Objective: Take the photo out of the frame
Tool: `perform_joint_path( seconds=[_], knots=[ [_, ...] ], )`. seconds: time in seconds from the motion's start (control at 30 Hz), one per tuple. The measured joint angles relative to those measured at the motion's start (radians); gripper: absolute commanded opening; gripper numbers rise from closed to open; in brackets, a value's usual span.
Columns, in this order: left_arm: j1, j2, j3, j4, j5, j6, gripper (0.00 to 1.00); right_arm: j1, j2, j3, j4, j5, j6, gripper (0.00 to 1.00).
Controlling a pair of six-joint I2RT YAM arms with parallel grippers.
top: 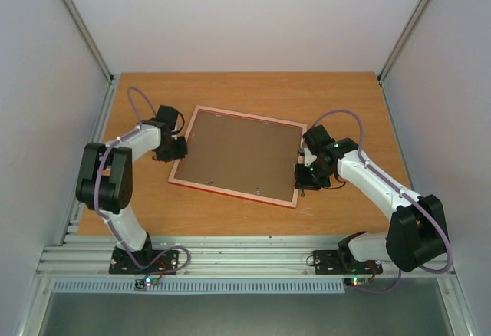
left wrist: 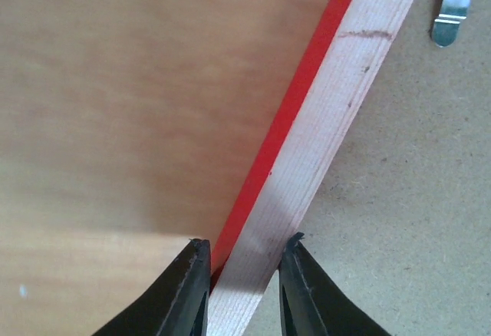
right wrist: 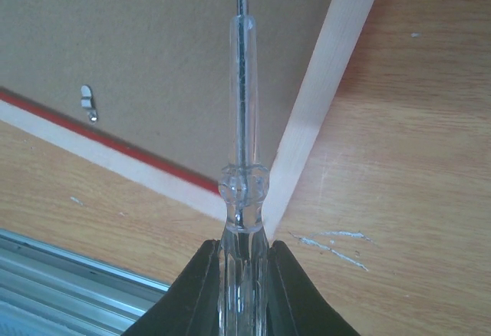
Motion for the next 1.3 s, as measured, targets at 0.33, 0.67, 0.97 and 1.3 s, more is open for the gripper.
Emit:
perform_joint_path(
  seconds=[0.33,0.67,0.97,1.3],
  knots=[
    [-0.002,-0.237,-0.267,0.019,0.003,-0.159,0.22,0.01,0.05,0.04,-0.027,-0.005,0.0,0.01],
    [0.0,-0.424,-0.454,0.059,0.052,-0.24,0.31,0.01,0.136,0.085,-0.047,0.017,-0.005,0.01],
    [0.0,-0.468,-0.49,0.08,0.07,-0.262,0.43,0.01,0.254,0.176,-0.047,0.021,-0.017,0.01],
    [0.0,-0.468,-0.482,0.08,0.061,-0.242,0.45,0.011,0.379,0.278,-0.075,0.074,-0.021,0.01]
  ],
)
